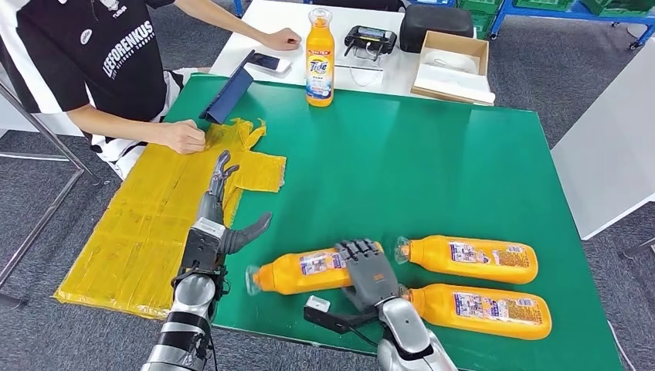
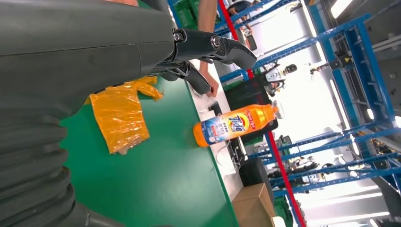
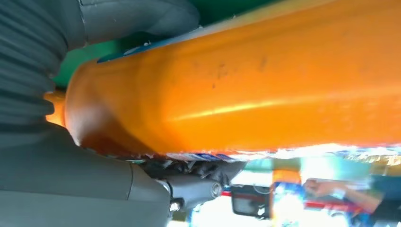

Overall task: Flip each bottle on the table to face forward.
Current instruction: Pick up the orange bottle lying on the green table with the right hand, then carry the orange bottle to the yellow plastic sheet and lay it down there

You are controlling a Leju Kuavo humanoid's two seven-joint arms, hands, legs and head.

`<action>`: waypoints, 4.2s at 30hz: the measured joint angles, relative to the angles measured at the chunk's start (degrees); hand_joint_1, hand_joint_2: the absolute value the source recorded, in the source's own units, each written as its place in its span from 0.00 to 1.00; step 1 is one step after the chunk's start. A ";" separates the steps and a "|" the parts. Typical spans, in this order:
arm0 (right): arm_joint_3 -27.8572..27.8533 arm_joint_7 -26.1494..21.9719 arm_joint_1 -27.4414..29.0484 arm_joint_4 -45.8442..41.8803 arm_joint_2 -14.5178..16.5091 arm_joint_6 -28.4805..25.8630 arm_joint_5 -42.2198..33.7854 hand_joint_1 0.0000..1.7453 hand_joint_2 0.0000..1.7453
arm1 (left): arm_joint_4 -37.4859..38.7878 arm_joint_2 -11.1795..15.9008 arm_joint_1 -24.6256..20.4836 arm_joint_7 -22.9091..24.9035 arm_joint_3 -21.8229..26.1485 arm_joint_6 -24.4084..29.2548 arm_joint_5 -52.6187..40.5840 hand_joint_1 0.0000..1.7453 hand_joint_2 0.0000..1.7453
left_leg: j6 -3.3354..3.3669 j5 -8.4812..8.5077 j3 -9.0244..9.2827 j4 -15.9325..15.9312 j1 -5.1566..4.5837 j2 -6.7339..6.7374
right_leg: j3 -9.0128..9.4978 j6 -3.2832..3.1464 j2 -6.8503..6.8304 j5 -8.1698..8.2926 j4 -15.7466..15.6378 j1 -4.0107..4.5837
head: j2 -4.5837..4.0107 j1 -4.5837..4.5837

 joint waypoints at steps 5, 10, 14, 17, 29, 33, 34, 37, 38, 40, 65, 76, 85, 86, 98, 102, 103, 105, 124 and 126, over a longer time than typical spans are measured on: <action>-5.97 -6.04 1.71 -6.72 0.90 -3.87 -8.69 1.00 1.00 | -1.11 -0.24 1.02 -0.18 0.05 -0.16 0.27 0.00 1.00 | 0.00 -0.01 -0.09 0.00 -0.01 -0.02 | -0.09 0.01 -0.01 -0.01 0.00 -0.01 | 0.00 0.01; -9.84 -11.33 4.42 -14.29 2.33 -6.02 -15.26 1.00 1.00 | -1.25 -0.42 1.42 -0.34 0.11 -0.10 0.39 0.00 1.00 | -0.01 -0.05 -0.15 0.00 -0.01 -0.02 | -0.16 0.02 -0.01 -0.03 0.00 -0.01 | 0.00 -0.01; -11.27 -15.16 6.19 -19.19 3.27 -7.39 -19.61 1.00 1.00 | -1.30 -0.52 1.58 -0.38 0.13 -0.09 0.49 0.00 1.00 | -0.01 -0.05 -0.21 0.00 -0.01 -0.01 | -0.23 0.02 0.00 -0.03 0.00 0.00 | 0.00 0.00; -11.73 -15.69 6.87 -21.20 3.62 -7.51 -20.14 1.00 1.00 | -1.33 -0.68 1.59 -0.38 0.14 -0.09 0.49 0.00 1.00 | -0.01 -0.05 -0.22 0.00 -0.01 -0.01 | -0.23 0.02 0.00 -0.03 0.00 -0.01 | 0.00 0.00; -10.82 -28.58 13.18 -36.98 5.10 11.78 -48.26 1.00 1.00 | -1.03 -0.84 2.16 1.87 -4.12 -14.05 5.04 0.00 1.00 | -0.01 -0.12 -0.28 0.00 -0.03 -0.04 | -0.29 0.02 -0.01 -0.04 -0.01 -0.02 | 0.00 0.00; -11.37 -30.35 13.23 -37.21 5.64 16.56 -51.31 1.00 1.00 | -1.09 -0.83 3.29 2.19 -9.00 -17.57 6.55 0.00 1.00 | 0.00 -0.13 -0.28 0.00 -0.07 -0.04 | -0.29 0.03 -0.01 -0.04 0.00 -0.05 | 0.00 -0.01; -11.50 -30.57 13.23 -37.21 5.74 16.78 -51.41 1.00 1.00 | -1.15 -0.82 3.44 2.28 -9.70 -17.70 6.75 0.00 1.00 | 0.00 -0.13 -0.28 0.00 -0.07 -0.04 | -0.29 0.03 -0.01 -0.04 0.00 -0.05 | 0.00 -0.01; -11.81 -30.96 13.24 -37.21 5.97 17.18 -51.55 1.00 1.00 | -1.31 -0.81 3.72 2.39 -11.01 -17.93 6.93 0.00 1.00 | 0.01 -0.12 -0.28 0.00 -0.06 -0.04 | -0.29 0.03 -0.02 -0.04 0.00 -0.04 | 0.00 -0.01; -11.88 -31.00 13.24 -37.21 5.99 17.36 -51.55 1.00 1.00 | -1.32 -0.81 3.77 2.40 -11.30 -18.15 7.03 0.00 1.00 | 0.01 -0.12 -0.28 0.00 -0.06 -0.03 | -0.29 0.03 -0.01 -0.04 0.00 -0.04 | 0.00 -0.01; -12.02 -31.08 13.23 -37.19 6.04 18.49 -51.61 1.00 1.00 | -1.51 -0.76 3.88 2.40 -11.97 -19.42 7.64 0.00 1.00 | 0.01 -0.12 -0.28 0.00 -0.06 -0.03 | -0.29 0.03 -0.01 -0.04 0.00 -0.04 | 0.00 -0.01; -4.60 -31.13 8.85 -17.64 8.88 23.86 -49.37 1.00 1.00 | -7.48 0.13 5.58 3.73 -21.59 -22.03 13.68 0.00 1.00 | 0.03 -0.13 -0.31 0.00 -0.07 -0.04 | -0.29 0.03 -0.02 -0.05 0.01 -0.05 | 0.00 0.01; -2.59 -30.94 6.83 -10.82 8.72 22.25 -50.03 1.00 1.00 | -7.86 0.13 5.66 3.75 -21.32 -20.81 13.75 0.24 1.00 | 0.02 -0.13 -0.31 0.00 -0.06 -0.03 | -0.30 0.03 -0.02 -0.06 0.01 -0.05 | 0.00 0.01; -2.52 -30.96 6.36 -8.78 8.72 21.86 -49.93 1.00 1.00 | -7.86 0.13 5.94 3.74 -21.28 -20.64 13.40 1.00 1.00 | 0.02 -0.14 -0.31 0.00 -0.06 -0.03 | -0.30 0.03 -0.02 -0.06 0.01 -0.05 | 0.00 0.01; -2.52 -30.96 6.34 -8.71 8.72 21.76 -49.87 1.00 1.00 | -7.86 0.13 5.96 3.74 -21.29 -20.64 13.40 1.00 1.00 | 0.02 -0.14 -0.31 0.00 -0.06 -0.03 | -0.30 0.03 -0.02 -0.06 0.01 -0.05 | 0.00 0.01; -2.15 -31.09 6.18 -8.24 8.72 21.56 -49.64 1.00 1.00 | -7.83 0.13 5.84 3.73 -21.35 -20.46 13.15 1.00 1.00 | 0.02 -0.14 -0.31 0.00 -0.06 -0.03 | -0.32 0.03 -0.02 -0.06 0.01 -0.05 | 0.00 0.01; -2.15 -31.11 6.18 -8.22 8.72 21.50 -49.59 1.00 1.00 | -7.59 0.13 5.71 3.71 -21.39 -20.44 13.13 1.00 1.00 | 0.02 -0.14 -0.31 0.00 -0.06 -0.03 | -0.32 0.03 -0.02 -0.06 0.01 -0.05 | 0.00 0.01; -2.15 -31.11 6.18 -8.23 8.72 21.47 -49.58 1.00 1.00 | -7.51 0.13 5.67 3.69 -21.40 -20.43 13.14 1.00 1.00 | 0.02 -0.14 -0.31 0.00 -0.06 -0.03 | -0.32 0.03 -0.02 -0.06 0.00 -0.05 | 0.00 0.01; -2.15 -31.11 6.18 -8.26 8.72 21.45 -49.56 1.00 1.00 | -7.41 0.13 5.62 3.66 -21.43 -20.42 13.14 1.00 1.00 | 0.02 -0.14 -0.31 0.00 -0.06 -0.03 | -0.33 0.03 -0.02 -0.06 0.00 -0.05 | 0.00 0.01; -4.11 -28.25 13.14 -30.70 7.72 21.27 -48.84 0.00 1.00 | -6.95 3.01 -0.75 12.09 -18.10 7.12 -19.79 1.00 1.00 | 0.02 -0.12 -0.31 0.00 -0.06 -0.03 | -0.38 0.03 -0.01 -0.05 0.01 -0.05 | 0.00 0.00; -4.70 -27.01 13.58 -34.40 7.26 22.85 -51.17 0.00 1.00 | -3.55 4.27 -3.69 14.31 -16.79 12.68 -27.28 1.00 1.00 | 0.03 -0.10 -0.29 0.00 -0.06 -0.02 | -0.36 0.02 -0.01 -0.03 0.01 -0.04 | 0.00 0.00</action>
